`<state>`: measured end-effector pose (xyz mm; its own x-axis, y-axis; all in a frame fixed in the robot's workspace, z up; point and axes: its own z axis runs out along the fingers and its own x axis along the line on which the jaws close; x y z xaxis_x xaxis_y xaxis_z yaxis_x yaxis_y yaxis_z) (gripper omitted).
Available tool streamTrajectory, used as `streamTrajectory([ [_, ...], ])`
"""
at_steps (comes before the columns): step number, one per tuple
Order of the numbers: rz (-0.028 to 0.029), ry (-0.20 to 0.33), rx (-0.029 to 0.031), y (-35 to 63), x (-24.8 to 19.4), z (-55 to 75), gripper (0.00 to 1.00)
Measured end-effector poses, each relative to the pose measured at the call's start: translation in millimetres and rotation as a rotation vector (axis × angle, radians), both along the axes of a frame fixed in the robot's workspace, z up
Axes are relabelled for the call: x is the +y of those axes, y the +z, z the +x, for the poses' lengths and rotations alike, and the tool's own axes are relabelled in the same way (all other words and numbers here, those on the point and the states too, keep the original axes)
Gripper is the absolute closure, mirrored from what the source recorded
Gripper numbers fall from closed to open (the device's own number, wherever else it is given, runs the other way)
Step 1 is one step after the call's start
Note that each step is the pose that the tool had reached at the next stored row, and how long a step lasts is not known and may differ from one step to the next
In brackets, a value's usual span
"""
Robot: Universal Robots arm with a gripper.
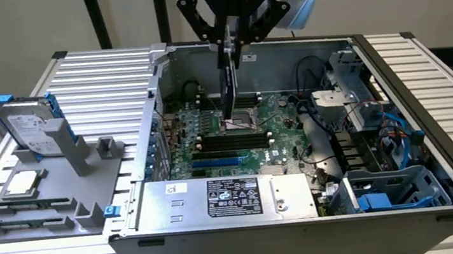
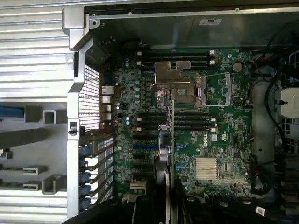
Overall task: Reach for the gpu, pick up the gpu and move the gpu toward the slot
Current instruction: 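Pick up the gpu and move the gpu toward the slot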
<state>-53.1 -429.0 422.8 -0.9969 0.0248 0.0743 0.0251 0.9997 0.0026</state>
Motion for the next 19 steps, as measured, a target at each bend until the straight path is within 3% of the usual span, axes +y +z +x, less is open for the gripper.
streamTrajectory([
  [6, -0.0007, 0.002, -0.003, -9.1, 5.8, 15.7, 0.74],
  [15, -0.0078, 0.026, -0.0208, -19.7, 6.6, 25.2, 0.74],
  [19, -0.0083, 0.03, -0.0211, -20.5, 6.6, 25.9, 0.74],
])
